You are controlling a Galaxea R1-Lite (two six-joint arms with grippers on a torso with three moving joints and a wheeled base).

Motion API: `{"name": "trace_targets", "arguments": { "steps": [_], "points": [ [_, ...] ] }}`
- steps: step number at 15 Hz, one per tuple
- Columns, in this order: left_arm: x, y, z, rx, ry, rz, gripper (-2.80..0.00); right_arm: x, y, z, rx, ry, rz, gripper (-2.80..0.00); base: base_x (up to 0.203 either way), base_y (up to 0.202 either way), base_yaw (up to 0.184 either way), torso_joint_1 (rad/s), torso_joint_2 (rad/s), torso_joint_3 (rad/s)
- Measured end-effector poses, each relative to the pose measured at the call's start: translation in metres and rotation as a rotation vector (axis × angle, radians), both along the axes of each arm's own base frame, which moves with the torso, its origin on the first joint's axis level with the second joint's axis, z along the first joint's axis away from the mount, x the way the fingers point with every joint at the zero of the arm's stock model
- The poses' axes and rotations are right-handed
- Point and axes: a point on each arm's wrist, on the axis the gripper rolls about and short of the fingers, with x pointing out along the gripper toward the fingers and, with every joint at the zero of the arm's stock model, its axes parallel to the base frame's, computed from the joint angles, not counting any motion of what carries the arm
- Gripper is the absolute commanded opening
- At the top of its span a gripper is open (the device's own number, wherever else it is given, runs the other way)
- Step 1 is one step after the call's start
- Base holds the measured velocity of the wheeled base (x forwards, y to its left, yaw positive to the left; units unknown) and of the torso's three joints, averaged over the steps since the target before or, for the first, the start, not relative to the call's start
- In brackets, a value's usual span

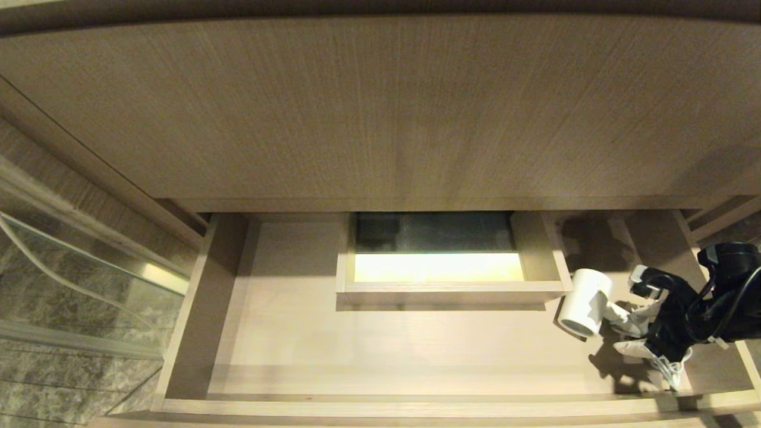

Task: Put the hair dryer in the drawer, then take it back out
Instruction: Take the hairdryer out

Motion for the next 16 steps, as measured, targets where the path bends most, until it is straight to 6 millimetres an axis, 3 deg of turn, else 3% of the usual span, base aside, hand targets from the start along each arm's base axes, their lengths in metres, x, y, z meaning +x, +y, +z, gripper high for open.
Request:
{"name": "trace_targets", "arguments": {
  "steps": [4, 16],
  "points": [
    [0.000, 0.000, 0.000, 0.000, -0.001, 0.000, -2.80, 0.001, -0.006, -0.005, -0.026, -0.018, 0.052, 0.00, 0.000, 0.000, 0.000, 0.000, 0.00, 0.000],
    [0.000, 0.000, 0.000, 0.000, 0.000, 0.000, -2.80, 0.031, -0.018, -0.028, -0.025, -0.016, 0.078, 0.00, 0.000, 0.000, 0.000, 0.000, 0.00, 0.000]
  ]
}}
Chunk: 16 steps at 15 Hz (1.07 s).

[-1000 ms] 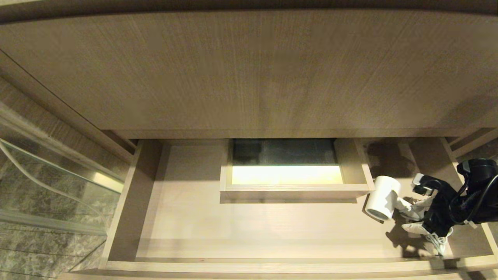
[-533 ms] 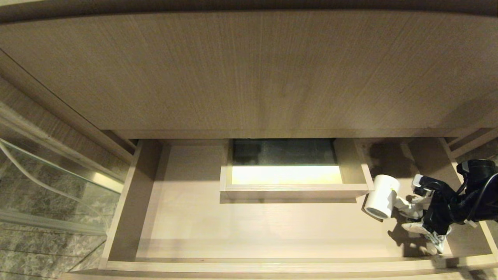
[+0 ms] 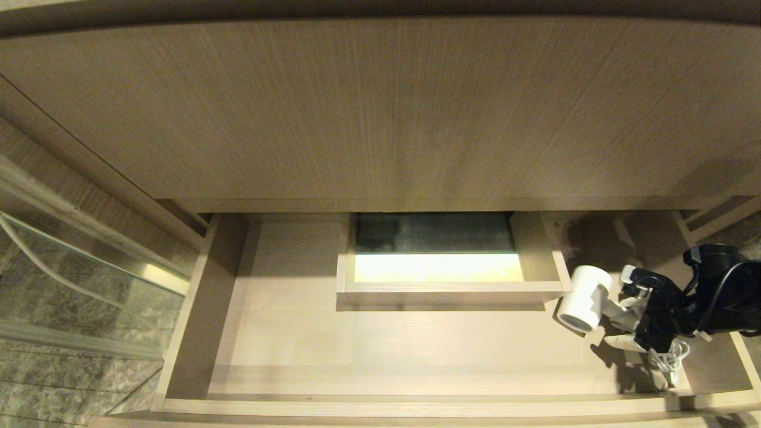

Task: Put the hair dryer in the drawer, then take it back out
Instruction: Take the hairdryer out

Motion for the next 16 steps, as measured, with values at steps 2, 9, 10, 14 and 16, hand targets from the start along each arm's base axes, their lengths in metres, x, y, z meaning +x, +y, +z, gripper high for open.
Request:
{"name": "trace_targets", "arguments": {
  "steps": [2, 9, 10, 14, 16],
  "points": [
    [0.000, 0.000, 0.000, 0.000, 0.000, 0.000, -2.80, 0.001, 0.003, -0.001, 0.000, 0.006, 0.007, 0.00, 0.000, 0.000, 0.000, 0.000, 0.00, 0.000],
    [0.000, 0.000, 0.000, 0.000, 0.000, 0.000, -2.80, 0.004, 0.000, 0.002, 0.017, 0.009, -0.017, -2.80, 0.000, 0.000, 0.000, 0.000, 0.00, 0.000],
    [0.000, 0.000, 0.000, 0.000, 0.000, 0.000, -2.80, 0.005, -0.001, 0.003, 0.015, 0.005, -0.020, -2.80, 0.000, 0.000, 0.000, 0.000, 0.00, 0.000],
    [0.000, 0.000, 0.000, 0.000, 0.000, 0.000, -2.80, 0.010, -0.013, 0.016, -0.014, -0.041, -0.052, -2.80, 0.000, 0.000, 0.000, 0.000, 0.00, 0.000],
    [0.000, 0.000, 0.000, 0.000, 0.000, 0.000, -2.80, 0.007, -0.019, 0.022, -0.022, -0.059, -0.071, -2.80, 0.000, 0.000, 0.000, 0.000, 0.00, 0.000]
  ]
}}
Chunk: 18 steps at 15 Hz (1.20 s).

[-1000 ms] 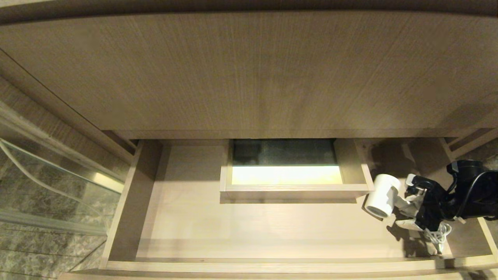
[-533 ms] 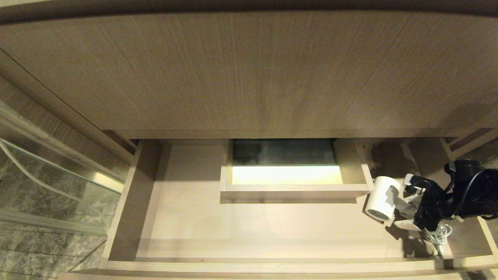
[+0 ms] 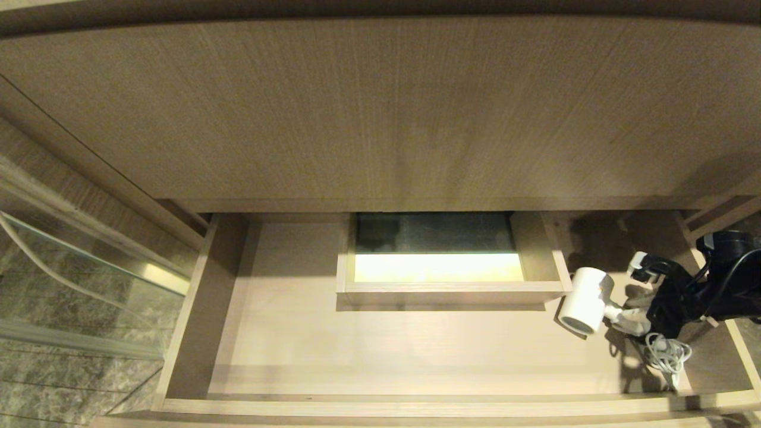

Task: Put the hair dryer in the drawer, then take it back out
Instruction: Take the hairdryer out

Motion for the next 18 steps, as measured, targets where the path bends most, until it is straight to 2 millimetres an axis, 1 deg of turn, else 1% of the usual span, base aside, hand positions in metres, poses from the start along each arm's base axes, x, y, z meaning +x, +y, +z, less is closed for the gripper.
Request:
{"name": "trace_targets", "arguments": {
  "steps": [7, 10, 11, 14, 18],
  "points": [
    [0.000, 0.000, 0.000, 0.000, 0.000, 0.000, -2.80, -0.015, -0.018, 0.019, -0.005, -0.017, -0.063, -2.80, 0.000, 0.000, 0.000, 0.000, 0.00, 0.000],
    [0.000, 0.000, 0.000, -0.001, 0.000, 0.000, -2.80, -0.017, -0.020, 0.023, -0.010, -0.027, -0.068, -2.80, 0.000, 0.000, 0.000, 0.000, 0.00, 0.000],
    [0.000, 0.000, 0.000, 0.000, 0.000, 0.000, -2.80, -0.020, -0.020, 0.024, -0.008, -0.020, -0.068, 0.00, 0.000, 0.000, 0.000, 0.000, 0.00, 0.000],
    [0.000, 0.000, 0.000, 0.000, 0.000, 0.000, -2.80, -0.023, -0.019, 0.029, -0.012, -0.019, -0.066, 0.00, 0.000, 0.000, 0.000, 0.000, 0.00, 0.000],
    [0.000, 0.000, 0.000, 0.000, 0.000, 0.000, -2.80, -0.027, -0.011, 0.028, 0.005, 0.000, -0.051, 0.00, 0.000, 0.000, 0.000, 0.000, 0.00, 0.000]
  ]
}}
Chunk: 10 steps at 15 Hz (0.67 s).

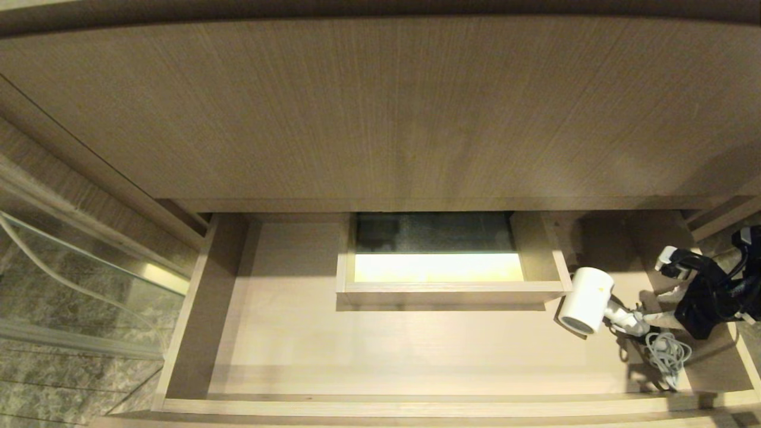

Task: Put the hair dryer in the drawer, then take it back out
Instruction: Take the hairdryer out

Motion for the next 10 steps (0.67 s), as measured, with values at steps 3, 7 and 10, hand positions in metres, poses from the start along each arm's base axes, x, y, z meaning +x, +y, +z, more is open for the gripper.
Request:
{"name": "trace_targets", "arguments": {
  "steps": [3, 7, 10],
  "points": [
    [0.0000, 0.0000, 0.0000, 0.000, 0.000, 0.000, -2.80, -0.0012, 0.0044, 0.0006, 0.012, 0.006, 0.008, 0.00, 0.000, 0.000, 0.000, 0.000, 0.00, 0.000],
    [0.0000, 0.0000, 0.0000, 0.000, 0.000, 0.000, -2.80, -0.0006, 0.0080, 0.0019, 0.064, -0.042, 0.083, 0.00, 0.000, 0.000, 0.000, 0.000, 0.00, 0.000],
    [0.0000, 0.0000, 0.0000, 0.000, 0.000, 0.000, -2.80, -0.0020, 0.0099, -0.0031, 0.058, -0.038, 0.119, 0.00, 0.000, 0.000, 0.000, 0.000, 0.00, 0.000]
  ]
}}
